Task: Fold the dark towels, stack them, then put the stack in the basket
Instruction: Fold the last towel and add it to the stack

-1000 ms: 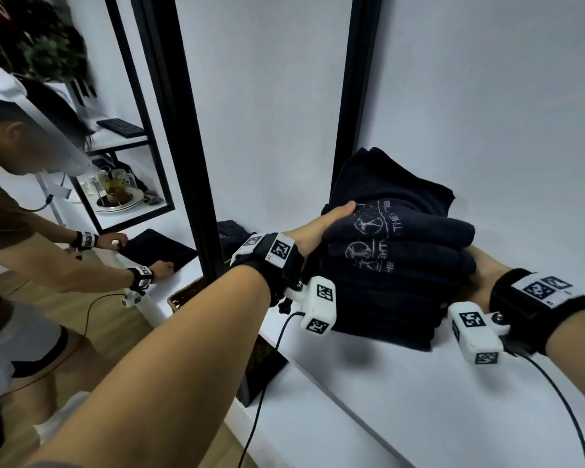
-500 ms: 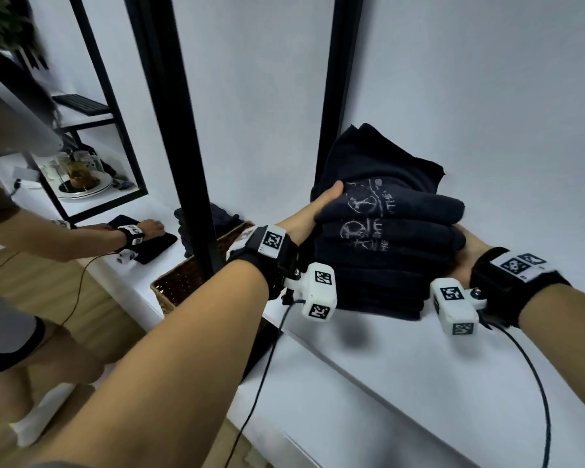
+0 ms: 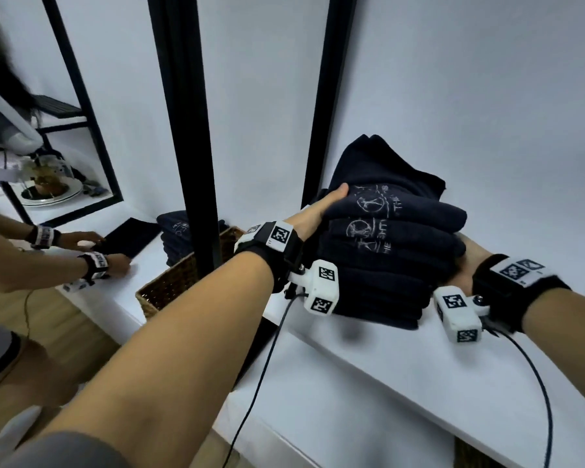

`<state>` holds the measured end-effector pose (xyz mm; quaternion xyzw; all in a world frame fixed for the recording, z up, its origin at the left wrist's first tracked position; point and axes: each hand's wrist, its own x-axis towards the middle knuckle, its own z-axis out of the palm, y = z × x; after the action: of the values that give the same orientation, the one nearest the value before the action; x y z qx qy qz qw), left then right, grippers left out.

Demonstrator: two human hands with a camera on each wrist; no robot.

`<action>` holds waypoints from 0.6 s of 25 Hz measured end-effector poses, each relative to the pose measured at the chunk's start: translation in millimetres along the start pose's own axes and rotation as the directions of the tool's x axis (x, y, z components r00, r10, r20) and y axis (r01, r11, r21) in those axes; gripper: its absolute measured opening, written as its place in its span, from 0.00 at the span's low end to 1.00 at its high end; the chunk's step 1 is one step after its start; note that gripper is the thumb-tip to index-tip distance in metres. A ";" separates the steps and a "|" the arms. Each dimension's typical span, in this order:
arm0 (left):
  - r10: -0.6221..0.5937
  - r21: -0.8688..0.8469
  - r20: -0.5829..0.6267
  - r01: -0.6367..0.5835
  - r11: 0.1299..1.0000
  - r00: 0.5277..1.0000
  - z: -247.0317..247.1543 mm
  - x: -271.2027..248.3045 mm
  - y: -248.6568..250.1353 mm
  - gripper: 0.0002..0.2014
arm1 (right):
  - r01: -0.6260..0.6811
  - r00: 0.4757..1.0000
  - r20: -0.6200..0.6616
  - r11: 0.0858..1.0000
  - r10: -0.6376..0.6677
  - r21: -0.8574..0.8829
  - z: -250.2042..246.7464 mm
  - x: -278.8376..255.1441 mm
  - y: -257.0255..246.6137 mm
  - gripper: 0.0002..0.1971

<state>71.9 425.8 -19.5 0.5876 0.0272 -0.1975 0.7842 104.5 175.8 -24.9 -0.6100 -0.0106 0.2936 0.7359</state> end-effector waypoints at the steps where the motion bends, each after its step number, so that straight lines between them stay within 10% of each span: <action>1: -0.014 0.043 -0.021 0.015 0.999 1.000 3.5 -6.8 8.0 0.32 | -0.001 0.991 -0.131 1.000 -0.002 -0.023 3.7 -5.5 -4.4 0.08; 6: 0.152 0.576 -0.302 0.054 0.815 0.941 12.4 -8.5 63.7 0.30 | 0.045 0.959 -0.274 0.995 -0.068 -0.089 13.1 -13.7 -31.3 0.20; 13: 0.591 0.789 -0.393 -0.072 0.610 0.704 16.7 21.7 87.0 0.11 | 0.107 0.975 -0.173 0.974 -0.143 -0.199 20.3 -12.9 -47.5 0.06; 15: 0.520 0.769 -0.443 0.012 0.639 0.730 6.8 27.2 87.1 0.19 | 0.085 0.984 -0.130 0.956 -0.125 -0.280 18.3 -15.5 -47.2 0.06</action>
<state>125.4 432.0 54.4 0.8760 0.1184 0.1385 0.4466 104.6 181.3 27.7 -0.7242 -0.0295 0.2044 0.6579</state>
